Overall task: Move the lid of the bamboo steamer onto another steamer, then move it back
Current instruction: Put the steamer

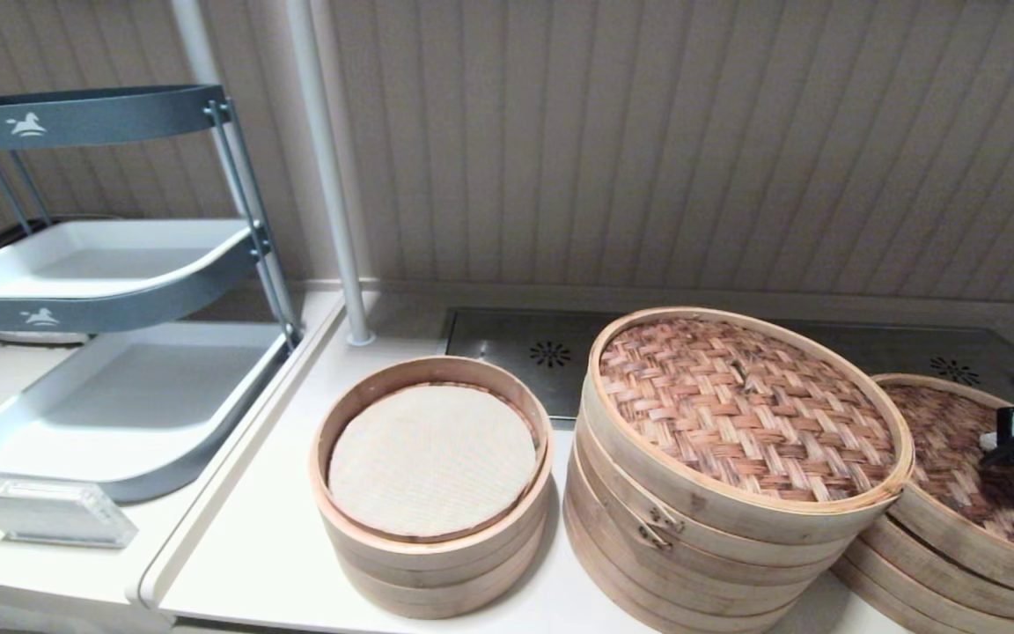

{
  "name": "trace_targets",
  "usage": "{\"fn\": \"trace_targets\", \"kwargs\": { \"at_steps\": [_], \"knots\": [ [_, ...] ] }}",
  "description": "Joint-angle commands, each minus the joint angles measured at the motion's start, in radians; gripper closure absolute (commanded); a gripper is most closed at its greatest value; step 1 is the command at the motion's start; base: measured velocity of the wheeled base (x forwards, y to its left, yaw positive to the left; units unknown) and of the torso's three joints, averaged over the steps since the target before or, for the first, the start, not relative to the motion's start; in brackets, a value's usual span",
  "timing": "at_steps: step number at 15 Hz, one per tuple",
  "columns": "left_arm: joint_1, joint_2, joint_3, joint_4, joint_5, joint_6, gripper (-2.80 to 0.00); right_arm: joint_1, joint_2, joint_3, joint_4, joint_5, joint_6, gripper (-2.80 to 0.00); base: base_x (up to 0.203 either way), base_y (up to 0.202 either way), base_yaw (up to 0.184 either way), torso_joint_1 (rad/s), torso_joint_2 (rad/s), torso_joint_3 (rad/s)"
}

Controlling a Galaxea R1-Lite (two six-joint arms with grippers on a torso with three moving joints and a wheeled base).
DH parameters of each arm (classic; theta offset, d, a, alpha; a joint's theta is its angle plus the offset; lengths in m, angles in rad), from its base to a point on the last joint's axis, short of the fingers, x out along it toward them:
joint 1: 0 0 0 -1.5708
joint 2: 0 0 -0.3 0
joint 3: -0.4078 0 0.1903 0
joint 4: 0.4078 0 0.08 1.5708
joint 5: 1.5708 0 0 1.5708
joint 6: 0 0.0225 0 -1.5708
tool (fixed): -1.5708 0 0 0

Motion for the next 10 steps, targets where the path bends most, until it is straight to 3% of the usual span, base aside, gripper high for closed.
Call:
{"fn": "trace_targets", "kwargs": {
  "at_steps": [1, 10],
  "knots": [
    [0.001, -0.002, 0.025, -0.001, 0.000, 0.000, 0.00, 0.012, 0.004, -0.002, -0.001, -0.003, 0.000, 0.00, 0.000, 0.000, 0.000, 0.000, 0.00, 0.000],
    [0.000, -0.002, 0.025, -0.001, -0.001, 0.000, 0.00, 0.011, 0.029, -0.011, -0.002, -0.009, -0.001, 0.00, 0.000, 0.000, 0.000, 0.000, 0.00, 0.000]
  ]
}}
